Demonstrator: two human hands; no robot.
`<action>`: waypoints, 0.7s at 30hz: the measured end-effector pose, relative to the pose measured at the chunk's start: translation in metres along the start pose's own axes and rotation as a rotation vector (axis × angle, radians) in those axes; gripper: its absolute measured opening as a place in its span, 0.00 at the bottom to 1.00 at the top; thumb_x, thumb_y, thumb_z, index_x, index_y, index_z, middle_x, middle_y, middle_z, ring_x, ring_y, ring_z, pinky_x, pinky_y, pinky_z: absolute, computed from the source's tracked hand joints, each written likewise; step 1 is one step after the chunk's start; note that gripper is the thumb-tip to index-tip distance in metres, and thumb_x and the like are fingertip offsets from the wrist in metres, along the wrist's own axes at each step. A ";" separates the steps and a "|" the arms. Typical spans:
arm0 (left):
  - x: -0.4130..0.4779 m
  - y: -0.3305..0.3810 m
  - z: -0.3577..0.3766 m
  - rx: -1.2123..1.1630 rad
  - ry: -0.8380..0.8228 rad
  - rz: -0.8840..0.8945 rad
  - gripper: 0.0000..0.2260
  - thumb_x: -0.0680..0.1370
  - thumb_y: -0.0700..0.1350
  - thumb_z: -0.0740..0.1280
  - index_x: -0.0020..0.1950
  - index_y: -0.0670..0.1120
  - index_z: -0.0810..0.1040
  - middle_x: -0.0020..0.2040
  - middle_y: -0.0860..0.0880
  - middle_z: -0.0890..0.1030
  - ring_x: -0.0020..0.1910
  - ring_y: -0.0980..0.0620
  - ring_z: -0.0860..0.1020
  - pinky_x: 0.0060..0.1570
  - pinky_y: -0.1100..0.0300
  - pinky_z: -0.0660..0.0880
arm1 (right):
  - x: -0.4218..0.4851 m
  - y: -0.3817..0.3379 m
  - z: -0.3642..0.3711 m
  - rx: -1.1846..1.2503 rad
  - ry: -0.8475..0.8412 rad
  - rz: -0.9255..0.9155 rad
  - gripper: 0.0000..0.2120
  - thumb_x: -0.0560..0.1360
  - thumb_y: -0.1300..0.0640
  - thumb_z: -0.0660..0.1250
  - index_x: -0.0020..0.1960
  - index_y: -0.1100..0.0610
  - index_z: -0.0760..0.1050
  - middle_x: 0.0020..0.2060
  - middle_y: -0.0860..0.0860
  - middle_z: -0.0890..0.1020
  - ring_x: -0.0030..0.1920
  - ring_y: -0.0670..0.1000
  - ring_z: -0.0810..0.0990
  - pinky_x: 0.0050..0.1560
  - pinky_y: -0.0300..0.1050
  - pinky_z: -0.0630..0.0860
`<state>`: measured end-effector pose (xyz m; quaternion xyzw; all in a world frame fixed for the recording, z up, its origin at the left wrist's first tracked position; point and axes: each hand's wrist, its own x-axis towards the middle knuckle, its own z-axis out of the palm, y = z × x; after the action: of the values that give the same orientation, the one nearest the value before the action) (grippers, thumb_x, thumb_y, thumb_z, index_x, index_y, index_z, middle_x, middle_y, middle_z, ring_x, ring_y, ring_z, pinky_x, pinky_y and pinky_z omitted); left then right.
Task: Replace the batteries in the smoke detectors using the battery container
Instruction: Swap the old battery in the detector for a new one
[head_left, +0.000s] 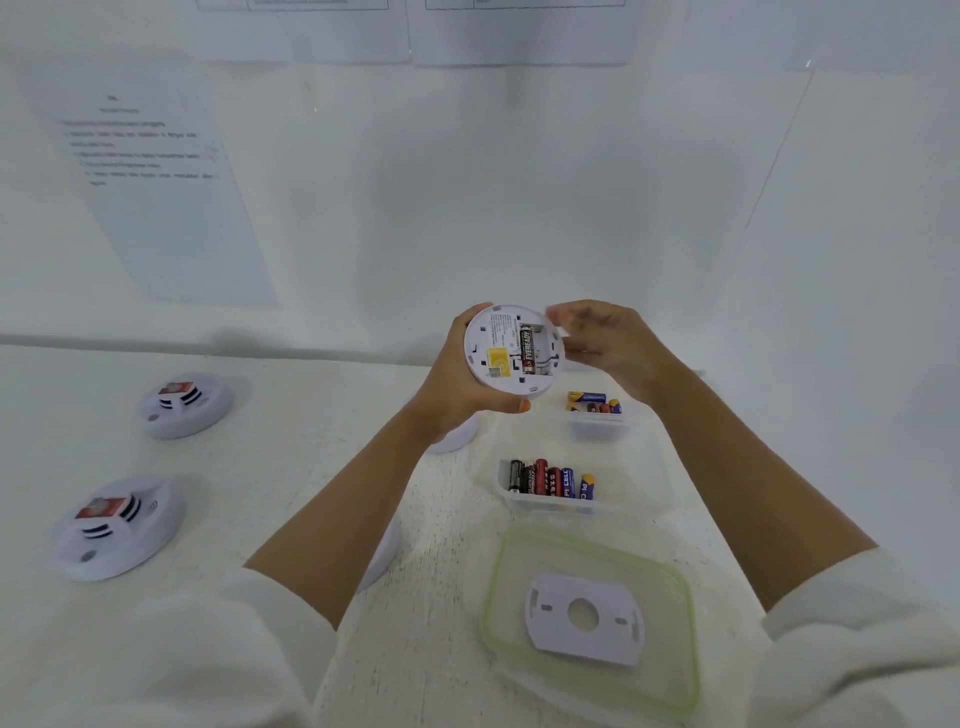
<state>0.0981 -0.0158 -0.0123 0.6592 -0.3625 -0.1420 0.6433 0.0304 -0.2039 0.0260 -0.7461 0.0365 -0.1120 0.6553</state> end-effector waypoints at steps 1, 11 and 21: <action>0.000 -0.001 -0.001 0.006 0.003 -0.002 0.44 0.56 0.34 0.76 0.68 0.48 0.60 0.61 0.53 0.70 0.60 0.56 0.72 0.52 0.65 0.76 | 0.003 0.003 -0.005 0.002 0.071 0.041 0.05 0.75 0.60 0.65 0.50 0.55 0.78 0.50 0.55 0.81 0.44 0.51 0.80 0.49 0.43 0.78; 0.006 -0.006 -0.005 0.045 -0.019 -0.009 0.43 0.57 0.33 0.75 0.67 0.49 0.60 0.61 0.55 0.70 0.59 0.62 0.72 0.50 0.68 0.74 | 0.044 0.062 -0.001 -1.272 -0.136 0.441 0.17 0.70 0.53 0.72 0.52 0.63 0.77 0.47 0.56 0.82 0.42 0.53 0.77 0.45 0.44 0.75; 0.008 -0.007 -0.008 0.077 0.000 0.000 0.42 0.60 0.25 0.75 0.67 0.46 0.59 0.59 0.56 0.69 0.57 0.65 0.72 0.49 0.72 0.73 | 0.041 0.048 0.000 -1.110 -0.048 0.265 0.11 0.69 0.63 0.72 0.50 0.64 0.77 0.49 0.56 0.79 0.46 0.55 0.79 0.49 0.45 0.76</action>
<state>0.1112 -0.0160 -0.0157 0.6834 -0.3678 -0.1279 0.6176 0.0746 -0.2191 -0.0162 -0.9699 0.1684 0.0239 0.1743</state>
